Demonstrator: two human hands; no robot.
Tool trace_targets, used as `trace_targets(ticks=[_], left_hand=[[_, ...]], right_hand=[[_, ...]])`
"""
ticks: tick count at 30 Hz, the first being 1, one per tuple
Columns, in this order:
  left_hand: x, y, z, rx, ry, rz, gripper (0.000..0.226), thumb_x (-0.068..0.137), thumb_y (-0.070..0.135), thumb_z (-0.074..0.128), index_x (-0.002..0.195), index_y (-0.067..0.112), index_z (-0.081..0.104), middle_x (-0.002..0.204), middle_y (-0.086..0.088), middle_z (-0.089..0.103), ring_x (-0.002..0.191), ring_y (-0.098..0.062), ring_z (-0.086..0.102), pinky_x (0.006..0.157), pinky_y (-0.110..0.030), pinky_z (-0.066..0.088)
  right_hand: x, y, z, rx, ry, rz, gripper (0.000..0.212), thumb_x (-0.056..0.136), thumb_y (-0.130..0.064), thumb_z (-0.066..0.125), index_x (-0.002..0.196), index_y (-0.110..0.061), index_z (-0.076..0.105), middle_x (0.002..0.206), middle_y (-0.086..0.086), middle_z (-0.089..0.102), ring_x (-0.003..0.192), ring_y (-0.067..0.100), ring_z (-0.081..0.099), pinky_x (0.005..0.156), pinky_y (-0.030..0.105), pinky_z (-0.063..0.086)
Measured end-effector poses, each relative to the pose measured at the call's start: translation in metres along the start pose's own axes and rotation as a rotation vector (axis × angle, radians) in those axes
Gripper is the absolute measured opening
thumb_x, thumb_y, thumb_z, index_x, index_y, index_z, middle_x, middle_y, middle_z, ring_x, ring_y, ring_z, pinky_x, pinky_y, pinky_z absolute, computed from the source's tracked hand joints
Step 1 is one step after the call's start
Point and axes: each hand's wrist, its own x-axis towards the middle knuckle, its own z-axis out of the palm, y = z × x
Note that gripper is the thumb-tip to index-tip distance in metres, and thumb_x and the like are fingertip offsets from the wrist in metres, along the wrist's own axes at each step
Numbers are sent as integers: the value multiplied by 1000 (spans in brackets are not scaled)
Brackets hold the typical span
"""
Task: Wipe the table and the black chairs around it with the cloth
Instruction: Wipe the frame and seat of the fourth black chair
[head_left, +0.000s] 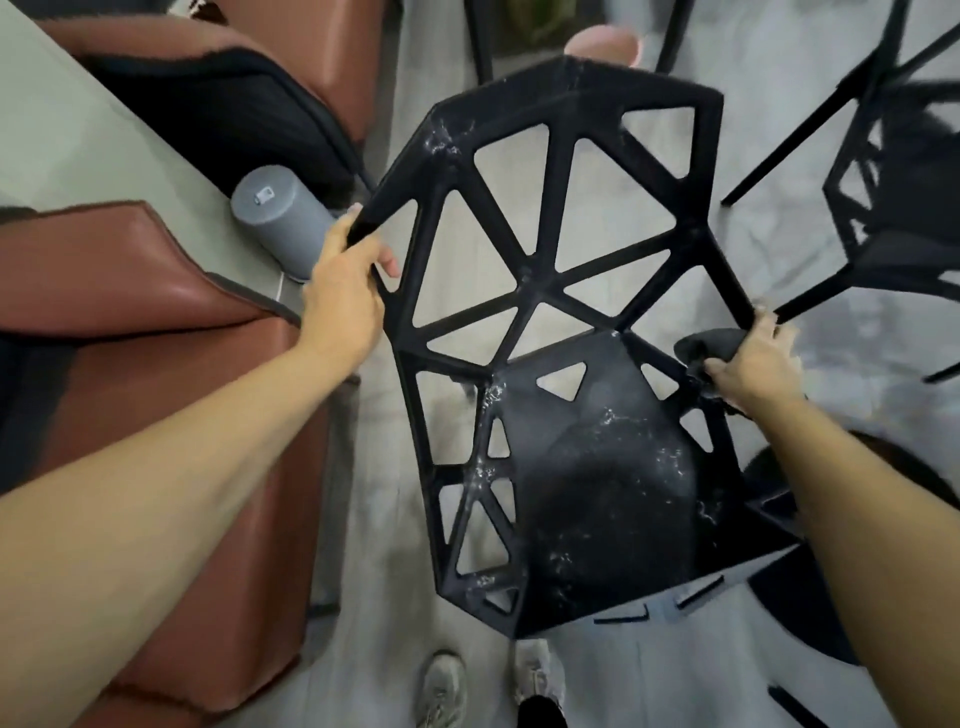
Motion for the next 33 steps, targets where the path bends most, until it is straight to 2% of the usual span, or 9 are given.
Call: trace_targets(ticks=[4,8,14,17,19,22,25,30,33], left_hand=[[58,3,10,52,-73,54,41,81,-11,39,87,20,66,159,-7,37,137,-26,45,98,-29,38],[94,6,16,23,-99,145,40,81,-13,37,87,18,62,162,-14,27,144,-33,38,109,-32,34],[74,5,26,41,-87,212,48,88,-14,42,127,13,48,166,-17,-8,107,-42,57,74,-49,50],[12,-13,38,-79,-199,113,55,96,-5,41,148,11,36,166,-18,7,141,-36,36,112,-47,38],[-38,-32,50,-139,-390,-31,62,100,4,40,157,10,18,163,-17,21,149,-30,24,121,-45,25],[-83,-55,62,-37,-609,-266,70,102,11,42,160,18,2,143,-19,52,125,-36,53,106,-51,43],[-97,-62,70,20,-665,-342,71,102,13,41,160,16,0,136,-20,57,112,-39,61,99,-52,49],[-101,-47,84,16,-678,-307,77,98,8,46,159,11,0,144,-21,49,114,-41,61,96,-56,51],[-103,-37,95,93,-653,-155,79,91,-9,50,158,3,9,125,-21,60,103,-36,66,90,-49,57]], right_hand=[[-8,11,9,39,42,61,90,89,-21,75,156,-10,15,145,25,30,128,54,40,108,58,35],[-15,5,18,45,76,85,91,89,-21,74,156,-9,13,145,26,30,130,52,38,109,57,34],[-15,-1,16,69,27,167,83,91,-22,70,154,-19,16,145,21,30,130,52,38,108,62,38],[-18,-7,18,76,52,216,80,91,-23,70,153,-12,19,142,24,32,129,53,40,109,60,38],[-24,-9,21,79,83,250,78,91,-23,70,151,-8,22,141,24,33,129,52,40,111,58,37],[-39,-6,27,83,111,285,77,92,-24,69,151,-9,22,142,22,32,129,51,40,109,57,39],[-57,1,34,73,125,316,74,93,-23,69,149,-7,23,143,22,31,128,51,41,105,55,39],[-82,24,35,159,182,393,81,91,-24,70,153,-8,20,146,22,31,129,53,40,109,58,38],[-104,48,30,232,204,496,80,91,-25,68,153,-8,20,147,22,30,129,54,41,109,57,38]])
